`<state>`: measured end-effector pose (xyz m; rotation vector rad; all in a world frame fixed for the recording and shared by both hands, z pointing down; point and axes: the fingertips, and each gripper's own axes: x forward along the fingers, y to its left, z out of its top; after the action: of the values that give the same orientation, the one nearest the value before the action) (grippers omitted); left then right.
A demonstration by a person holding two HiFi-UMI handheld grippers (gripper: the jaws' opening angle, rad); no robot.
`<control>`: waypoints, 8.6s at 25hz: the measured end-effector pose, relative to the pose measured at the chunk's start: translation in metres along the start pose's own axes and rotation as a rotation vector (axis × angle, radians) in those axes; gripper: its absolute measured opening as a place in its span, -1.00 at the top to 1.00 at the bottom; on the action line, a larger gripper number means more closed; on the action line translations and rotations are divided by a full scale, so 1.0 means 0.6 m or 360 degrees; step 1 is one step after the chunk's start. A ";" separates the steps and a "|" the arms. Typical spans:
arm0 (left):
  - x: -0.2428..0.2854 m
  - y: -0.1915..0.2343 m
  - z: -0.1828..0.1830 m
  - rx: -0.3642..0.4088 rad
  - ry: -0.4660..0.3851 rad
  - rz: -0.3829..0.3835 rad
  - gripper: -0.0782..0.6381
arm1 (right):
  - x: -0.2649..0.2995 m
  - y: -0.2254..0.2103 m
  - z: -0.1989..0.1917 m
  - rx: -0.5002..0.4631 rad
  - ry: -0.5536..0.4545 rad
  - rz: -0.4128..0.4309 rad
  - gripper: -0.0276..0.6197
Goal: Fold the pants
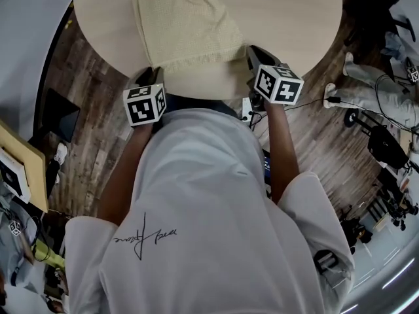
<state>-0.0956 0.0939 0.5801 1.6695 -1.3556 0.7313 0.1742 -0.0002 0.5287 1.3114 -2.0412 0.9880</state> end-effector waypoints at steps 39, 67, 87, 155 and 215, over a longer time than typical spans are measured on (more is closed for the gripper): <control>-0.023 0.035 0.009 -0.0216 -0.0021 -0.0316 0.54 | 0.063 0.072 -0.079 0.0183 0.0331 0.0226 0.80; -0.074 0.041 0.035 -0.0204 0.0038 -0.0635 0.54 | 0.002 0.109 -0.053 0.0575 0.0429 0.0650 0.80; -0.118 0.049 0.045 -0.0224 0.0142 -0.0865 0.54 | -0.037 0.157 -0.047 0.0703 0.0603 0.0877 0.79; -0.125 0.090 0.292 -0.0576 -0.0340 -0.1269 0.54 | 0.017 0.155 0.168 0.1485 0.0203 0.1412 0.79; 0.061 0.241 0.502 -0.1479 -0.0701 -0.1186 0.49 | 0.232 0.068 0.326 0.2221 -0.0419 0.1209 0.64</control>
<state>-0.2469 -0.1963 0.5037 1.3853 -0.9596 -0.6525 0.0741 -0.2206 0.5022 1.1514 -1.9868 3.0614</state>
